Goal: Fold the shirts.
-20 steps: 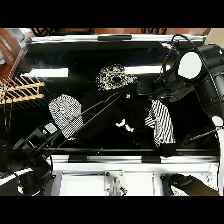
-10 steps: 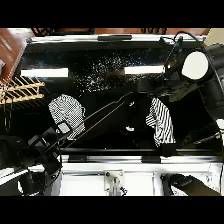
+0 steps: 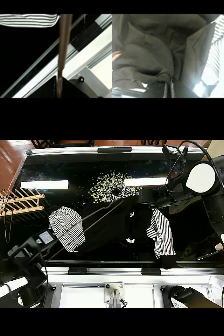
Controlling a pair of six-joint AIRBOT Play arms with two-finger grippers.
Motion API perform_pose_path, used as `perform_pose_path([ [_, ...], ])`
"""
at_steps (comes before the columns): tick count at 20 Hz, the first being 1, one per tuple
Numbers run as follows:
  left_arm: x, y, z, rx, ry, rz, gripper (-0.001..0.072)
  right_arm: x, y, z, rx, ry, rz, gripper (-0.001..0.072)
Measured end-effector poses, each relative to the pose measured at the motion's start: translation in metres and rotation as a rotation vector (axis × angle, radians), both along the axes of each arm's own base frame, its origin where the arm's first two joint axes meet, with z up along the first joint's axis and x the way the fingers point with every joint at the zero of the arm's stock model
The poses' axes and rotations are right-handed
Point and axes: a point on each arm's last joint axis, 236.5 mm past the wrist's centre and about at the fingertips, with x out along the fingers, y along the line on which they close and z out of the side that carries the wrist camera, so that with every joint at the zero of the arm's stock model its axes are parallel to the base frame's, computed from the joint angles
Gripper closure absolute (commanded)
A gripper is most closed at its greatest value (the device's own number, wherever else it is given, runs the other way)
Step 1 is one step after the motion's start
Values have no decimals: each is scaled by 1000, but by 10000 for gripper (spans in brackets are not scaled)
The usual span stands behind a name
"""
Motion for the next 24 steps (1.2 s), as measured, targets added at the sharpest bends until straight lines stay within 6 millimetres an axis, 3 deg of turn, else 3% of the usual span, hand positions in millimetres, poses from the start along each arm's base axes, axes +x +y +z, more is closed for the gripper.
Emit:
perform_pose_path([
  [8,-22,-9,7,-38,23,-79,659,0,0,0,2,3,-5,635],
  [12,-33,-15,-1,-20,38,-157,659,-1,0,-1,0,8,-5,635],
  [18,-27,-20,-17,-14,10,-103,657,-7,-1,-3,-3,30,0,635],
  [24,-18,-47,-32,-51,0,-101,658,-10,14,0,42,32,55,635],
])
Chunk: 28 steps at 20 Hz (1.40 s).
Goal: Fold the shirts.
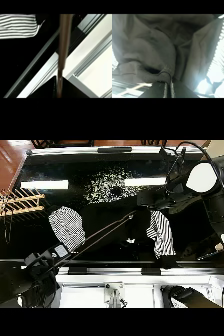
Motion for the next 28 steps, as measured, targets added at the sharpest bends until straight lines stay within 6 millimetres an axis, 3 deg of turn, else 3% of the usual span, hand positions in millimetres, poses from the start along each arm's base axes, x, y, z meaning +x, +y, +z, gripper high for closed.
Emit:
perform_pose_path([
  [7,5,-20,-14,11,14,-6,657,3,22,25,91,-81,70,635],
  [12,3,-17,-15,-2,33,89,658,-4,31,52,144,-132,117,636],
  [14,4,-23,-15,-15,31,51,658,-6,34,56,158,-140,137,635],
  [19,-3,-63,-26,-63,98,-119,658,-16,56,63,146,-197,244,635],
  [25,13,-119,-23,-188,94,-271,658,-20,66,60,32,-270,315,635],
  [28,27,-132,-27,-207,79,-315,658,-22,66,64,15,-296,324,635],
])
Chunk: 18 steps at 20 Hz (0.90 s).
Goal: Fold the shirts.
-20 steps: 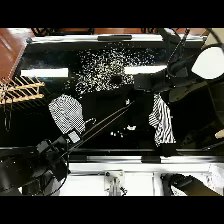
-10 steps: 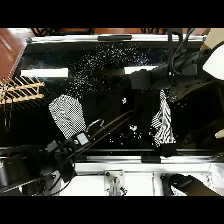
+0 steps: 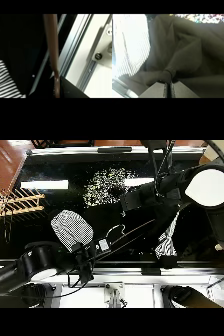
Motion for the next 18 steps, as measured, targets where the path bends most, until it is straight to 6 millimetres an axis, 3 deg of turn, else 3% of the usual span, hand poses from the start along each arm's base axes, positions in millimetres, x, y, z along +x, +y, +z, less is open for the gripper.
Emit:
perform_pose_path([
  [6,41,17,-25,53,68,145,658,4,-19,22,-17,-102,-47,635],
  [10,58,24,-28,55,46,101,657,11,-23,25,-29,-132,-69,635],
  [18,74,-20,-4,-89,-32,-2,657,12,2,21,5,-132,-31,635],
])
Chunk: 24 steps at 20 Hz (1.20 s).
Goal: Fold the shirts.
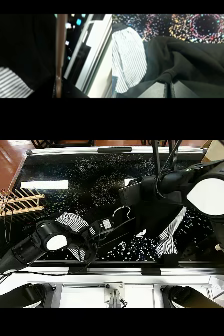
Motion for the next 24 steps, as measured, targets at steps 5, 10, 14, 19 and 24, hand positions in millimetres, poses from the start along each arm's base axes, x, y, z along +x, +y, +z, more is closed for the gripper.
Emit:
perform_pose_path([
  [5,19,-2,3,-38,-10,64,658,-11,-7,-16,-26,93,-35,541],
  [10,25,-2,4,-55,-6,102,658,-12,-21,-22,-60,119,-90,126],
  [14,27,-3,5,-62,-6,109,658,-8,-58,-9,-75,89,-204,126],
  [19,27,-3,5,-63,-7,113,658,-1,-173,12,-77,71,-500,132],
  [24,22,2,6,-45,-2,96,658,-4,-291,-6,-263,145,-628,132],
])
